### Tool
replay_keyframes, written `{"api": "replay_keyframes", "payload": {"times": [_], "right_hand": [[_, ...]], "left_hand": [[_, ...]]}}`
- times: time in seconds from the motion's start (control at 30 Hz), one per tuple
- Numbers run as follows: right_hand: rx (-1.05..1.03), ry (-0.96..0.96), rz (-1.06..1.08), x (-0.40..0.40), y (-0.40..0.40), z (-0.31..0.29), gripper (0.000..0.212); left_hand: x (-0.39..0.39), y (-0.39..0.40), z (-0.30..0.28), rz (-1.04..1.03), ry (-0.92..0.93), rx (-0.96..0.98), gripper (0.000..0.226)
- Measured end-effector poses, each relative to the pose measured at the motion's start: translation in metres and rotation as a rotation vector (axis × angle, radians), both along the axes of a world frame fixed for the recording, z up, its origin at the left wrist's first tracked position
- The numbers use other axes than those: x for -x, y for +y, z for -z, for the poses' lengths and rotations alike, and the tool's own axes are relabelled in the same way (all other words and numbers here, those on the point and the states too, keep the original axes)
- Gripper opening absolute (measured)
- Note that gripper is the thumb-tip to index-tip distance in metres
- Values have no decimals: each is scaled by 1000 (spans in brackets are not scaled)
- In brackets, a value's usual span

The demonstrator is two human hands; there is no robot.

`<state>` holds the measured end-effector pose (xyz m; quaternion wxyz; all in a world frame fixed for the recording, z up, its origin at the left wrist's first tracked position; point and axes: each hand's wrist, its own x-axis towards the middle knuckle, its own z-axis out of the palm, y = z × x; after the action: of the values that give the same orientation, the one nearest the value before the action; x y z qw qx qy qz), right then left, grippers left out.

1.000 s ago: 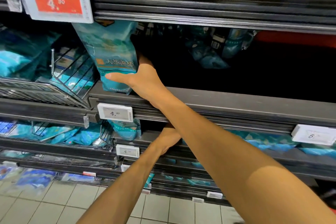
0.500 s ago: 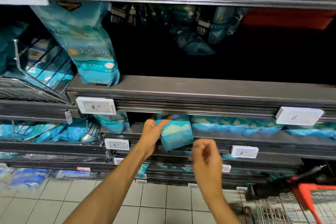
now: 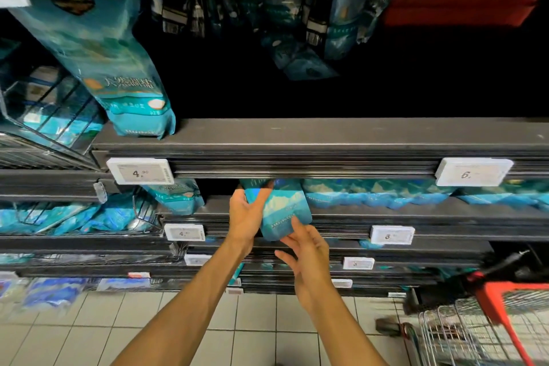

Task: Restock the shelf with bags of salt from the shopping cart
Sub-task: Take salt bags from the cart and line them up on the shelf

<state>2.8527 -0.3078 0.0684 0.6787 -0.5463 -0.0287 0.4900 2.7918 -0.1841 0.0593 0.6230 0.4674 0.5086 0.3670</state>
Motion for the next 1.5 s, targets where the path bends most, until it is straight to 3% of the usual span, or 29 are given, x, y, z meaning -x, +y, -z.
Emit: {"api": "replay_keyframes", "payload": {"times": [0.13, 0.27, 0.33, 0.5, 0.67, 0.8, 0.97, 1.13, 1.3, 1.43, 1.5], "right_hand": [[-26, 34, 38, 2, 7, -1, 19], [-18, -36, -18, -2, 10, 3, 20], [33, -196, -3, -7, 9, 4, 24], [192, -874, 23, -34, 19, 7, 43], [108, -1216, -228, -61, 37, 4, 19], [111, -1194, -221, -62, 46, 4, 23], [171, -1355, -107, -63, 44, 7, 23], [195, -1260, -98, -60, 34, 14, 24], [194, -1270, -121, -66, 33, 18, 18], [185, -1279, -130, -65, 31, 23, 15], [167, -1252, -132, -66, 31, 26, 14]], "left_hand": [[2, 7, 0, -5, 36, -54, 26], [7, 15, -9, 67, -34, -89, 11], [7, 17, -15, 89, -81, -52, 7], [-9, 23, -21, -100, -88, 0, 23], [-22, 26, -21, -78, -150, 190, 20], [-34, 32, -23, -104, -117, 344, 34], [-54, 31, -32, -148, -119, 378, 41], [-67, 26, -20, -65, 31, 359, 43], [-57, 32, -11, -137, -68, 426, 42], [-55, 30, -17, -126, -85, 357, 40], [-58, 29, -17, -83, -10, 303, 40]]}}
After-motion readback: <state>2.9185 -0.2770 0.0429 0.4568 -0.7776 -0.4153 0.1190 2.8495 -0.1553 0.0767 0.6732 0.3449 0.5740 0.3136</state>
